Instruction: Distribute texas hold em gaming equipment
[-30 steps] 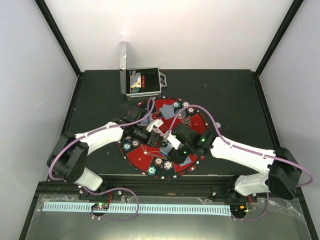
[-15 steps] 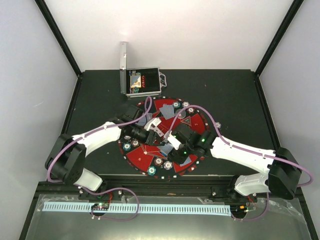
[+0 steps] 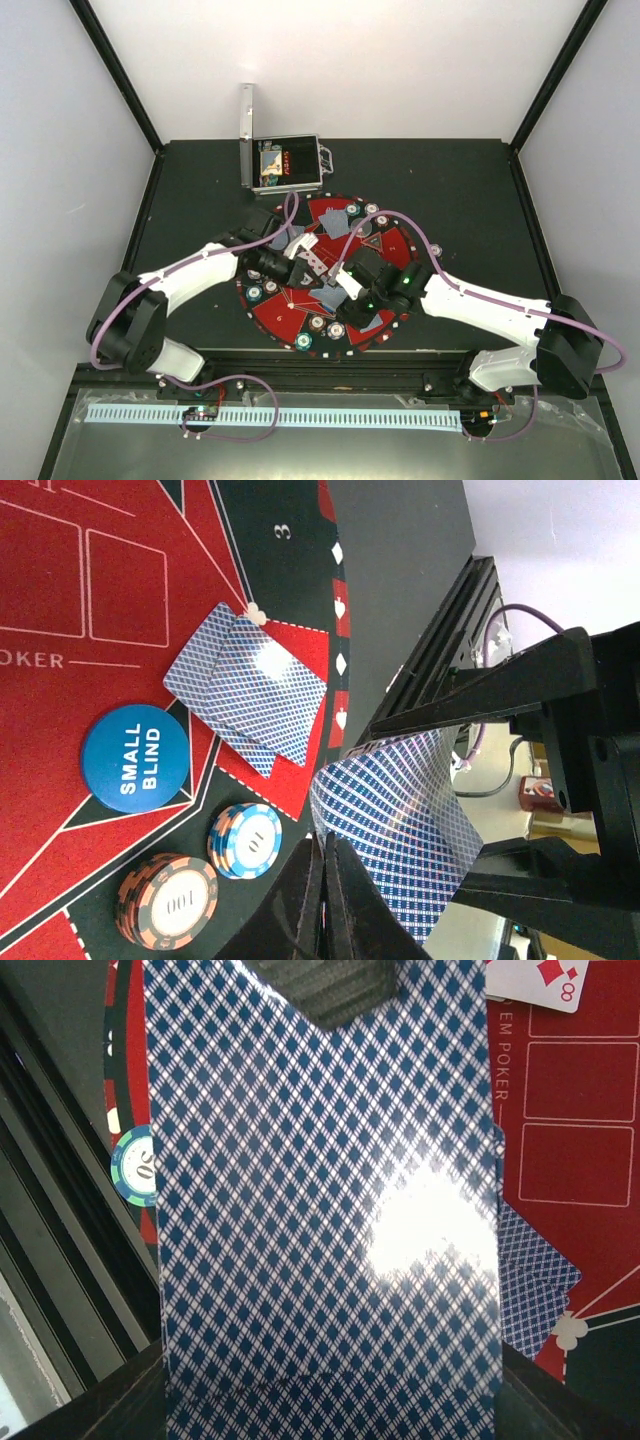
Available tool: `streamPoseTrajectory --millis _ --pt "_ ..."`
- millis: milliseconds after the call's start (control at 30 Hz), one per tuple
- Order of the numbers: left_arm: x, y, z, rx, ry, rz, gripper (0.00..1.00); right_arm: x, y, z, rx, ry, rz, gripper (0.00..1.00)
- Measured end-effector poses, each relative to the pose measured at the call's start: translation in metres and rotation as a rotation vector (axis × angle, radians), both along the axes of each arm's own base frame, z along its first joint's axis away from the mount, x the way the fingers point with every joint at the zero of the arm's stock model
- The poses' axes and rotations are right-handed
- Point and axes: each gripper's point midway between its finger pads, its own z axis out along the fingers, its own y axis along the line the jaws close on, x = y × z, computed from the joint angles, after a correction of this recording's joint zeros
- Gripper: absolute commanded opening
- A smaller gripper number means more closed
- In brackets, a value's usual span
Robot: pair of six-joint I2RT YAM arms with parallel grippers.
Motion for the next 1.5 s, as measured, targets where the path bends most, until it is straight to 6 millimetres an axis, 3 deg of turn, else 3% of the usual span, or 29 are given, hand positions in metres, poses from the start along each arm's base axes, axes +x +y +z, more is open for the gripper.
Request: streamPoseTrajectory --millis 367,667,867,1067,1200,1367,1500 --pt "0.013 0.018 0.0 0.062 -0.053 0.071 0.01 0.003 -0.003 -0.001 -0.008 -0.003 -0.04 0.62" --pt "0.035 0.053 -0.006 0.242 -0.17 0.19 0.01 0.018 -0.01 0.0 -0.014 -0.016 -0.149 0.62" --pt "0.075 0.074 0.022 0.401 -0.402 0.295 0.02 0.044 -0.029 -0.001 -0.02 -0.026 -0.275 0.62" --pt "0.098 0.062 0.04 0.547 -0.608 0.295 0.02 0.063 -0.048 -0.001 -0.021 -0.037 -0.379 0.62" --pt "0.107 0.044 0.023 0.674 -0.686 0.235 0.02 0.067 -0.059 0.002 -0.016 -0.053 -0.417 0.62" --pt "0.115 0.039 -0.007 0.839 -0.743 0.174 0.02 0.065 -0.061 0.002 -0.008 -0.055 -0.427 0.62" --pt "0.121 0.039 -0.017 0.91 -0.789 0.147 0.02 0.065 -0.062 0.0 -0.008 -0.05 -0.435 0.62"
